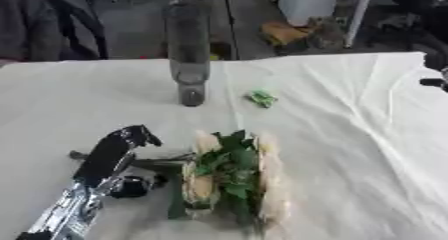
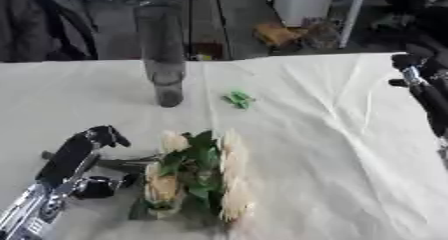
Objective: Arrange flowers into the vase.
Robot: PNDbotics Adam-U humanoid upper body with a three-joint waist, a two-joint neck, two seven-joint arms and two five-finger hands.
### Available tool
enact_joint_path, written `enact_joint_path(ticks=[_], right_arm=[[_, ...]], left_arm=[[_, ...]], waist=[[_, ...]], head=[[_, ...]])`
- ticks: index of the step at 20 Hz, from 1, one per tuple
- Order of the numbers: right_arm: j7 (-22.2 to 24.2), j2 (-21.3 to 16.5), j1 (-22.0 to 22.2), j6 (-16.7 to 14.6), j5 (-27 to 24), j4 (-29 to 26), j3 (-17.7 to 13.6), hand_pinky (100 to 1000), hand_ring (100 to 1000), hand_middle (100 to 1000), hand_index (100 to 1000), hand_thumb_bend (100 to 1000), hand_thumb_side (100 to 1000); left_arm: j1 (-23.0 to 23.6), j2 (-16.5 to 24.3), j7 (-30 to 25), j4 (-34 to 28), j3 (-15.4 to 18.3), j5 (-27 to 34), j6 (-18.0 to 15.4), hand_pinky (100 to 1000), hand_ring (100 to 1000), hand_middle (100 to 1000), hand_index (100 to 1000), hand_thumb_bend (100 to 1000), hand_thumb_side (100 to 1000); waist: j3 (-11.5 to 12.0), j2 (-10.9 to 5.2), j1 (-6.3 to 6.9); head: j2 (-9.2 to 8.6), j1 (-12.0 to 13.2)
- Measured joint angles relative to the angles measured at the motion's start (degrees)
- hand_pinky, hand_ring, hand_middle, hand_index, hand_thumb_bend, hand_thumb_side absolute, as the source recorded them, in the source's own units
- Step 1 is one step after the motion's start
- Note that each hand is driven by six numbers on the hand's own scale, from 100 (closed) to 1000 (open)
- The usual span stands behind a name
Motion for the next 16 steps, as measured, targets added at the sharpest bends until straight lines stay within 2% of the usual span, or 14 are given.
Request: enact_joint_path(ticks=[16], right_arm=[[0.0, 0.0, -0.4, 0.0, 0.0, 0.0, 0.0, 755, 897, 806, 780, 100, 609]], left_arm=[[-0.6, -0.9, -0.4, 2.0, 0.2, -0.7, 0.1, 685, 556, 550, 629, 685, 100]], waist=[[0.0, 0.23, -0.08]], head=[[-0.02, 0.0]])
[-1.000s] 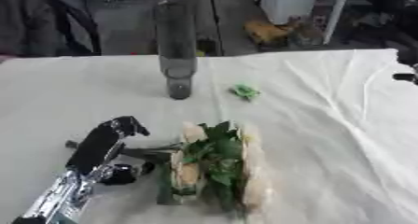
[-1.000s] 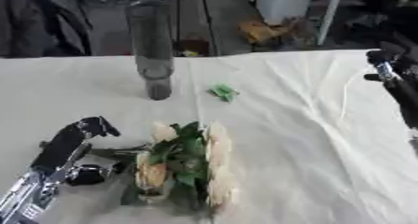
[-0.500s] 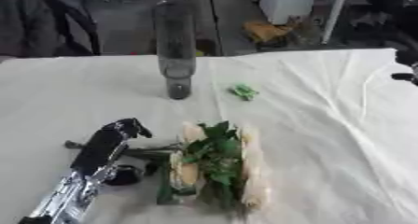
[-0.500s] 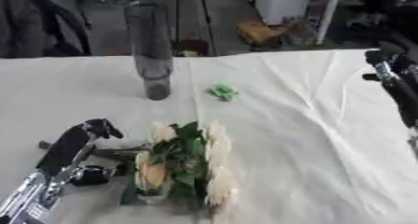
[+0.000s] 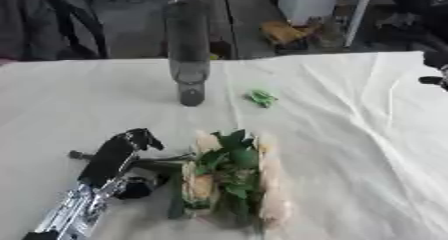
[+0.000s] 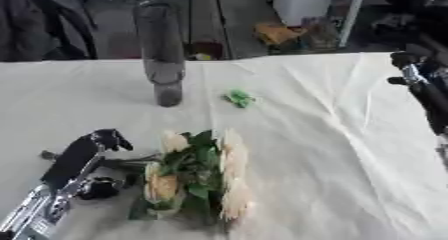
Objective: Arrange flowers into the vase.
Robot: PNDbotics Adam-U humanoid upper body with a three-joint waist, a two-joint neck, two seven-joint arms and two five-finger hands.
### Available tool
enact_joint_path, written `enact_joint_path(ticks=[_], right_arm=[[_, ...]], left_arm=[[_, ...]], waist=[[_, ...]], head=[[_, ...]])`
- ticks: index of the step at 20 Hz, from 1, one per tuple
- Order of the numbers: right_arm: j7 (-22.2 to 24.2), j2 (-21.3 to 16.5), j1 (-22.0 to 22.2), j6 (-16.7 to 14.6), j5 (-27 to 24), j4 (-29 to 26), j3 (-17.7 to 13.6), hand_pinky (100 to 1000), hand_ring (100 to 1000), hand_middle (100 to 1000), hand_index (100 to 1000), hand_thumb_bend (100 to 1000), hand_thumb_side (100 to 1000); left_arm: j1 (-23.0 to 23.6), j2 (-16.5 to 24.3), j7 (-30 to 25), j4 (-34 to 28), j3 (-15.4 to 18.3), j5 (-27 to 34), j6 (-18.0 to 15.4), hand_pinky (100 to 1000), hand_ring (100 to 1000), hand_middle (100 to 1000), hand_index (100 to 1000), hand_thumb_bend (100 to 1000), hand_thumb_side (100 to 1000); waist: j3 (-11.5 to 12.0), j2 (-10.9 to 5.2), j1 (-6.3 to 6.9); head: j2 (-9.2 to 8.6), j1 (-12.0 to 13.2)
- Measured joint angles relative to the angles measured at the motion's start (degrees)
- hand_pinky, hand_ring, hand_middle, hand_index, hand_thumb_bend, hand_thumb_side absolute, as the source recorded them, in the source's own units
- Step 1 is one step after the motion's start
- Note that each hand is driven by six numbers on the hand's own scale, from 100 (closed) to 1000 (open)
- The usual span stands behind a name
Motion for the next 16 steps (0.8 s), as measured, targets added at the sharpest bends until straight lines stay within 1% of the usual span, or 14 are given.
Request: enact_joint_path(ticks=[5, 7, 9, 10, 11, 14, 15, 16], right_arm=[[0.0, 0.0, 0.0, 0.0, 0.0, 0.0, 0.0, 755, 897, 806, 780, 100, 610], [0.0, 0.0, 0.0, 0.0, 0.0, 0.0, 0.0, 755, 897, 806, 780, 100, 610], [0.0, 0.0, 0.0, 0.0, 0.0, 0.0, 0.0, 755, 897, 806, 780, 100, 611], [0.0, 0.0, 0.0, 0.0, 0.0, 0.0, 0.0, 755, 897, 806, 780, 100, 611], [0.1, 0.0, 0.0, -0.1, 0.0, 0.0, 0.0, 755, 897, 806, 780, 100, 611], [0.1, 0.0, 0.0, -0.1, 0.0, 0.0, 0.0, 755, 897, 806, 780, 100, 612], [0.1, 0.0, 0.0, -0.1, 0.0, 0.0, 0.0, 755, 897, 806, 780, 100, 612], [0.1, 0.0, 0.0, -0.1, 0.0, 0.0, 0.0, 755, 897, 806, 780, 100, 620]], left_arm=[[-0.2, -0.2, 0.0, 0.6, 0.0, -0.2, 0.0, 673, 540, 537, 610, 683, 100], [-0.2, -0.3, 0.1, 0.9, 0.0, -0.3, 0.0, 659, 531, 532, 602, 705, 100], [-0.3, -0.6, 0.1, 1.4, 0.0, -0.4, 0.0, 654, 529, 530, 599, 784, 100], [-0.3, -0.7, 0.1, 1.7, 0.0, -0.5, 0.0, 650, 527, 527, 594, 846, 123], [-0.3, -0.7, 0.1, 2.0, 0.0, -0.5, 0.1, 649, 527, 527, 594, 853, 125], [-0.8, -1.1, 0.2, 3.0, 0.0, -0.9, 0.1, 639, 519, 516, 579, 941, 164], [-0.9, -1.2, 0.3, 3.4, 0.1, -1.1, 0.1, 637, 517, 514, 576, 946, 169], [-1.1, -1.3, 0.4, 3.8, 0.1, -1.4, 0.1, 632, 511, 508, 568, 963, 193]], waist=[[0.0, 0.07, -0.01], [-0.1, 0.08, -0.01], [-0.1, 0.08, -0.01], [-0.1, 0.09, -0.01], [-0.2, 0.11, -0.02], [-0.3, 0.12, -0.04], [-0.3, 0.12, -0.04], [-0.3, 0.12, -0.04]], head=[[0.00, 0.0], [0.00, 0.0], [0.00, 0.0], [0.00, 0.0], [0.00, 0.0], [-0.01, 0.0], [-0.01, 0.0], [-0.01, 0.0]])
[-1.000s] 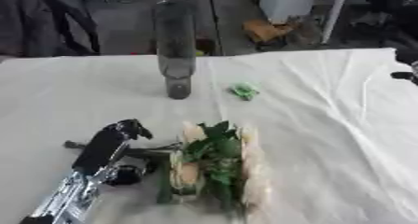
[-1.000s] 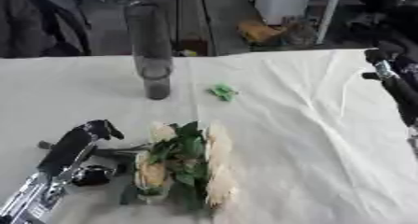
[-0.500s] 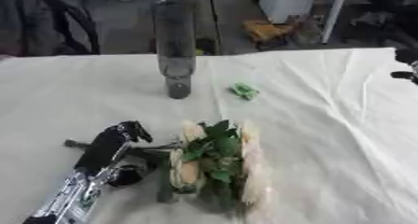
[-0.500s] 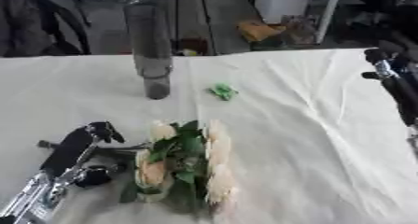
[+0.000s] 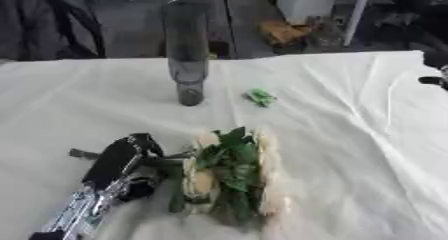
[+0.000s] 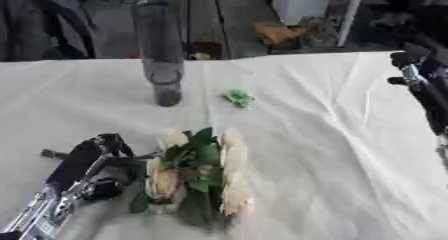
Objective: Arrange flowers into the vase.
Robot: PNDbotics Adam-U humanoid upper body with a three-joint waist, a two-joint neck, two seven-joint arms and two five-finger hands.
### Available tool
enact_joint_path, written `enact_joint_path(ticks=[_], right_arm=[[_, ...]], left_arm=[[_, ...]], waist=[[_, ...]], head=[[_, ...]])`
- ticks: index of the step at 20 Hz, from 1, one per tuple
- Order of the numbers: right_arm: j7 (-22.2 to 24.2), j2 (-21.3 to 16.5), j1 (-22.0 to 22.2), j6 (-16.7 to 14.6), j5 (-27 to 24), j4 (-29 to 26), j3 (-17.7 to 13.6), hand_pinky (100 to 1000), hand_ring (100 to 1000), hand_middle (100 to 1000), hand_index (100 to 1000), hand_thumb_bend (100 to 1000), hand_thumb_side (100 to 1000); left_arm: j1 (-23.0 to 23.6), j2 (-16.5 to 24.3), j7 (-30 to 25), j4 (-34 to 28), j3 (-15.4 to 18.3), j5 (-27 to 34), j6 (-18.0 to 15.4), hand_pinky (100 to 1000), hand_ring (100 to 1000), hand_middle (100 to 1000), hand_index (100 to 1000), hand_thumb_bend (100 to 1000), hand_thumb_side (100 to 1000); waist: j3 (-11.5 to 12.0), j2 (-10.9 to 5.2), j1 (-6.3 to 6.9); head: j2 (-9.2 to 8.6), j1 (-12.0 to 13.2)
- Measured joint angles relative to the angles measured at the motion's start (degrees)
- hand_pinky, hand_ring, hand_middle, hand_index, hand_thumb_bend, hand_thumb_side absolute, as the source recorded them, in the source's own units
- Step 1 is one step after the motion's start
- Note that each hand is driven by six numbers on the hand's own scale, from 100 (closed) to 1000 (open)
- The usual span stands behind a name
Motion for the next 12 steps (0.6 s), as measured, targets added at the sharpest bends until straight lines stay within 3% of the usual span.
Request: enact_joint_path(ticks=[5, 11, 12], right_arm=[[0.0, 0.0, 0.0, 0.0, 0.0, 0.0, 0.0, 755, 897, 805, 780, 100, 622], [-0.1, 0.0, 0.0, 0.0, 0.0, 0.0, 0.0, 755, 897, 805, 781, 100, 624], [-0.1, 0.0, 0.0, 0.1, 0.0, 0.0, 0.0, 755, 897, 805, 781, 100, 624]], left_arm=[[-0.5, -0.5, 0.8, 1.6, 0.3, -1.1, 0.0, 599, 481, 479, 532, 1000, 243], [-0.8, -1.0, 1.7, 2.7, 0.7, -1.2, 0.4, 391, 305, 355, 388, 1000, 266], [-0.9, -1.1, 1.8, 2.8, 0.7, -1.1, 0.6, 324, 247, 312, 339, 1000, 273]], waist=[[-0.1, 0.01, 0.00], [-0.1, 0.01, 0.00], [-0.1, 0.01, -0.01]], head=[[-0.01, 0.0], [-0.02, 0.0], [-0.02, 0.0]])
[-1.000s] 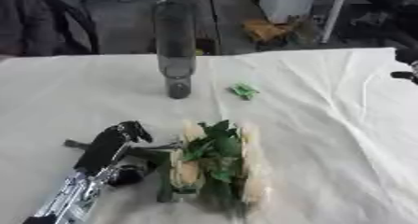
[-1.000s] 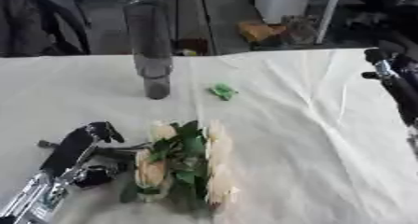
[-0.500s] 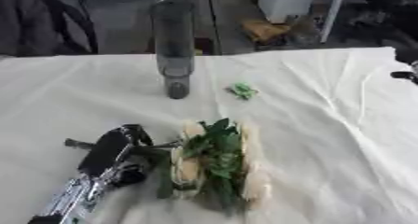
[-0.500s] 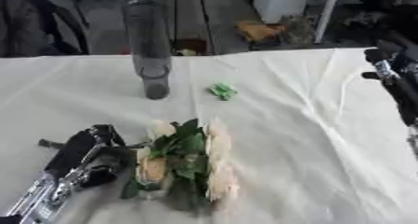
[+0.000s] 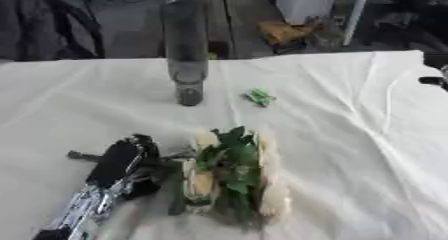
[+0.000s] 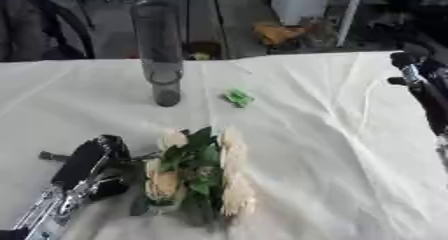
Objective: Arrange flowers into the vase.
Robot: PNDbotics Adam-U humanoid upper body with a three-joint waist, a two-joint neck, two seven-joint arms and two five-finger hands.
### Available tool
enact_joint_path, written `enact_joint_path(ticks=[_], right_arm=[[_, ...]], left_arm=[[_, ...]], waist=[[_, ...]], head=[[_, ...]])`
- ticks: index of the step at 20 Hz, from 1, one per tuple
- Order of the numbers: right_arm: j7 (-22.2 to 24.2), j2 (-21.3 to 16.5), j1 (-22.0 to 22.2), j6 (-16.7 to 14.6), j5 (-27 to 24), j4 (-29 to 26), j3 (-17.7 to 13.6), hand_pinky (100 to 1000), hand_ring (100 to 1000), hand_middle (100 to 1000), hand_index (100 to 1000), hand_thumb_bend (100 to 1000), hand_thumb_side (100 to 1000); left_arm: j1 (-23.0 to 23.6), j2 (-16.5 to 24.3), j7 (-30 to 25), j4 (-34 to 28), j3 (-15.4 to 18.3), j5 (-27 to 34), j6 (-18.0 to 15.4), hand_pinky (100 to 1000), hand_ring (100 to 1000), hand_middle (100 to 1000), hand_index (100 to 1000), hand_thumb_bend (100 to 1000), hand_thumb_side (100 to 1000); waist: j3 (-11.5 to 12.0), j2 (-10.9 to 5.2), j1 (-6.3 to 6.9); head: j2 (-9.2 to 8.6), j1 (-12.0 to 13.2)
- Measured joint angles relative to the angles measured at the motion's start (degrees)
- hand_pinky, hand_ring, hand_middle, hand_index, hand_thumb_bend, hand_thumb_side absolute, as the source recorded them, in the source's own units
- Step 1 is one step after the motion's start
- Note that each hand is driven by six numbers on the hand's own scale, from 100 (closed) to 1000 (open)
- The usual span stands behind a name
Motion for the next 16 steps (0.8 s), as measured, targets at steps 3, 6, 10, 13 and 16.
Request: enact_joint_path(ticks=[3, 6, 10, 13, 16], right_arm=[[0.0, 0.0, 0.0, 0.0, 0.0, 0.0, 0.0, 756, 897, 805, 781, 100, 626], [0.0, 0.0, 0.0, 0.0, 0.0, 0.0, 0.0, 756, 897, 805, 781, 100, 631], [-0.1, 0.1, 0.0, 0.0, 0.0, 0.0, 0.0, 756, 897, 805, 781, 100, 633], [-0.1, 0.1, 0.0, 0.1, 0.0, 0.0, 0.0, 756, 897, 805, 781, 100, 634], [-0.2, 0.1, 0.0, 0.1, 0.0, 0.0, 0.0, 756, 897, 805, 781, 100, 637]], left_arm=[[-0.1, -0.3, 0.6, 0.2, 0.2, 0.5, 0.5, 188, 139, 218, 237, 1000, 259], [-0.1, -0.4, 1.6, 0.2, 0.3, 1.4, 1.0, 100, 100, 120, 162, 1000, 283], [-0.1, -0.6, 3.4, -0.1, 0.3, 2.3, 1.5, 100, 100, 100, 100, 1000, 306], [0.1, -0.6, 4.9, -0.2, 0.3, 3.0, 1.6, 100, 100, 100, 100, 1000, 310], [0.1, -0.6, 5.8, -0.5, 0.5, 3.5, 1.4, 100, 100, 100, 100, 1000, 316]], waist=[[0.0, 0.00, -0.03], [0.0, 0.04, -0.04], [0.0, 0.19, -0.16], [0.0, 0.26, -0.27], [0.0, 0.27, -0.29]], head=[[0.00, 0.0], [0.00, 0.0], [0.00, 0.0], [-0.01, 0.0], [-0.01, -0.1]])
